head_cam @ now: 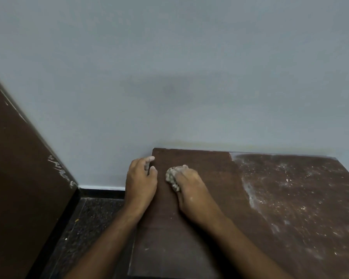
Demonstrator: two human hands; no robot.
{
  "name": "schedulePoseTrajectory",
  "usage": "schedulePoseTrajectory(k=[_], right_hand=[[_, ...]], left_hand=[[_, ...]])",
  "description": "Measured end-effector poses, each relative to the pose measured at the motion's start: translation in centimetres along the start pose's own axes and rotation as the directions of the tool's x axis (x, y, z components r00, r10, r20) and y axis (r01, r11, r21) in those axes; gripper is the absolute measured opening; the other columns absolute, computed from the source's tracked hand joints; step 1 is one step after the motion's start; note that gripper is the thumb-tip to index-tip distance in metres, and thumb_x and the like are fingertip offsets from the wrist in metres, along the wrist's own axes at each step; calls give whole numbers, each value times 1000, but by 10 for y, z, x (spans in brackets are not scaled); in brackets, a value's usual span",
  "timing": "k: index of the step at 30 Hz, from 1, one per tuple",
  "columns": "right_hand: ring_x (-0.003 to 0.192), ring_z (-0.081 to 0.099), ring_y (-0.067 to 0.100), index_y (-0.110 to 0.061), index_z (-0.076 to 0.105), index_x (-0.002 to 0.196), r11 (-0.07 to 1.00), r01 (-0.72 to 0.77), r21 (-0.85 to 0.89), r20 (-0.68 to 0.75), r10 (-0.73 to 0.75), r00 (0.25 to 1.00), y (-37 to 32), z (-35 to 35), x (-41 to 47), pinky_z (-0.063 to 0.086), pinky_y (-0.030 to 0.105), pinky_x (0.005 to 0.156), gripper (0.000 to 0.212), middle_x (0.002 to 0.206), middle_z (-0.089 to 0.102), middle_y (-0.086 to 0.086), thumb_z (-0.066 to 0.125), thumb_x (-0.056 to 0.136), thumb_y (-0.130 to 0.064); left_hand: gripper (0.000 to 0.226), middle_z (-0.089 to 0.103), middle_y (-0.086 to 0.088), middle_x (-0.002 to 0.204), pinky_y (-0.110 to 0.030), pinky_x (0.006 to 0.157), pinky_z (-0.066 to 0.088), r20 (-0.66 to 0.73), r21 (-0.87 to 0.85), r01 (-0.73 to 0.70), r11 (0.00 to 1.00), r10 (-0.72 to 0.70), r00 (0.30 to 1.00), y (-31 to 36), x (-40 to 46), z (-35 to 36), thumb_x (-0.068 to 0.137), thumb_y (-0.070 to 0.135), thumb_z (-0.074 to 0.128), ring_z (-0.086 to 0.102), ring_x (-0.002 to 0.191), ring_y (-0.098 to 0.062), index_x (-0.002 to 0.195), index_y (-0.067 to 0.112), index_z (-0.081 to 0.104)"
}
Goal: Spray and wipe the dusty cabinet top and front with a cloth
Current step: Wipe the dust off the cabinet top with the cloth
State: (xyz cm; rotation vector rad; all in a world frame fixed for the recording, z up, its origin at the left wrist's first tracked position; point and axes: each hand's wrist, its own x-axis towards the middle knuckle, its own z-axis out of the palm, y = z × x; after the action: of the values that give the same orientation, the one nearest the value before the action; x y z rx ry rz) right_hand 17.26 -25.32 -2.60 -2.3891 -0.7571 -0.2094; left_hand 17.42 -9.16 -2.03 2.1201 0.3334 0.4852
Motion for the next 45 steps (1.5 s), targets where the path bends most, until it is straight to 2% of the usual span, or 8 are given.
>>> schedulePoseTrajectory(k=[4,10,13,18,20,31,40,45], right_hand=[[113,55,20,-9,62,127,979,193,68,71,-198,978,-14,-1,-3,32,22,114,31,123,65,6,55,96,-7],[97,57,32,-6,65,112,989,-101,-111,-88,92,992,39,5,69,49,49,91,22,107,65,14,51,97,-12],[102,58,30,-7,66,112,995,86,-51,30,-85,996,7,34,71,47,45,98,24,112,67,12,53,92,-8],[101,54,36,-3,63,112,991,17,-131,-13,-18,1000,23,31,106,47,50,94,21,110,61,18,53,94,-8],[98,55,37,-2,64,111,992,-13,-126,-17,11,1000,20,33,104,48,51,91,23,109,61,18,51,93,-9],[114,55,19,-10,62,124,975,195,109,123,-208,970,-2,-24,-41,40,31,108,24,122,62,3,52,103,-11],[108,57,33,-8,63,124,965,-214,-155,-84,203,976,81,-38,25,44,44,102,32,118,64,13,52,95,-9],[111,54,17,-14,62,125,999,28,-29,52,-27,998,42,-48,-40,33,22,114,28,120,64,1,51,99,-11]], left_hand=[[32,58,3,122,-16,84,40,-9,-12,38,999,-38,999,3,4,0,92,11,55,56,93,-6,122,16,63],[35,58,6,128,-24,95,45,-18,-54,93,994,-94,995,-6,8,-10,93,16,52,59,105,-9,128,19,60],[35,62,5,127,-39,102,48,-32,-85,119,989,-122,992,-10,11,-10,92,16,52,61,112,-16,125,21,61],[32,62,7,119,-1,82,38,-21,-27,62,998,-63,998,-9,11,-14,91,12,55,58,89,0,121,17,64],[30,63,6,115,-2,77,37,-16,-1,27,1000,-27,1000,-9,11,-15,90,11,55,57,86,1,117,18,66],[22,60,11,102,-23,88,44,244,57,-347,936,324,914,19,-5,22,89,12,59,52,95,-9,104,24,70],[26,57,13,100,-29,91,47,331,102,-352,931,302,894,39,-10,40,89,19,59,51,96,-7,113,25,64],[29,61,5,113,-31,97,45,306,126,-393,911,341,889,42,-2,54,88,18,60,51,108,-12,116,19,64]])
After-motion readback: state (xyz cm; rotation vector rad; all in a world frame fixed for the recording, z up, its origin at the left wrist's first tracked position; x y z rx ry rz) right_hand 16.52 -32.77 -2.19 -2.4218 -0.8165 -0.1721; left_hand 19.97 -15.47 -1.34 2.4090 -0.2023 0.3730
